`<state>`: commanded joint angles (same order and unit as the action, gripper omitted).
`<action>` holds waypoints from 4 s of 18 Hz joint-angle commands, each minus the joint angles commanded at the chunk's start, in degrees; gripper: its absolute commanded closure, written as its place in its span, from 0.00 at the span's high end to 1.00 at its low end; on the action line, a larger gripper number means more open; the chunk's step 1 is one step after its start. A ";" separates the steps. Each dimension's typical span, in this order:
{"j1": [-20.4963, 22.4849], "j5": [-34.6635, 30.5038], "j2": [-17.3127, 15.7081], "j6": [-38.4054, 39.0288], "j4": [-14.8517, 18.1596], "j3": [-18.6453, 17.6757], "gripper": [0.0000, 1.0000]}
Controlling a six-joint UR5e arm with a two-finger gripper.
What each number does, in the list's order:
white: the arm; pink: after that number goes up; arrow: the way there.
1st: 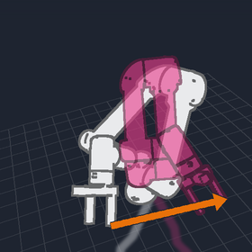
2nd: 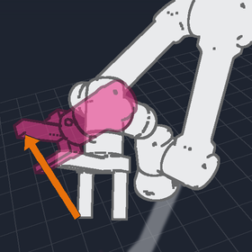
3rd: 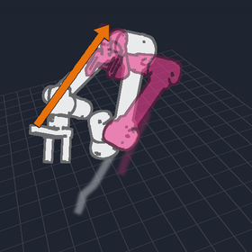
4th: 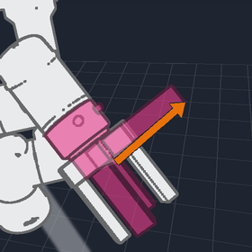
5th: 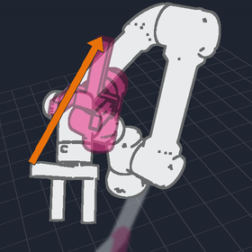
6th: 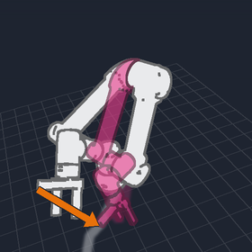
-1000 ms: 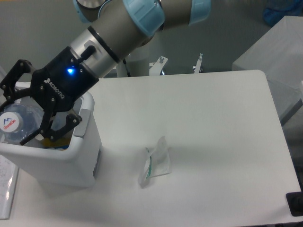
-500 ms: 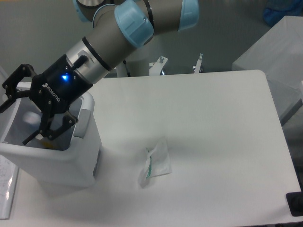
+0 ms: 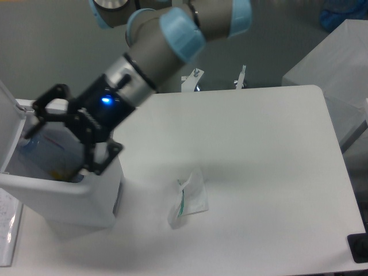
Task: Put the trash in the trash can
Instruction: 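Move the gripper back over the clear plastic wrapper, then lower the gripper and pinch the wrapper, then lift the wrapper and carry it over the trash bin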
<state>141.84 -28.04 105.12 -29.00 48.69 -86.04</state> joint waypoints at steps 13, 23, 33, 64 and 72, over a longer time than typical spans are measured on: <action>8.98 -17.64 8.53 -2.11 0.17 -1.75 1.00; 1.69 -38.66 12.92 -9.93 0.70 -8.88 1.00; -0.95 -44.38 16.09 -9.41 2.10 -8.97 0.99; -0.16 -21.37 6.86 1.22 5.62 7.47 0.00; -1.48 -13.54 -1.31 2.28 5.71 6.77 0.00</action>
<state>140.36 -41.58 103.81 -26.72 54.40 -79.28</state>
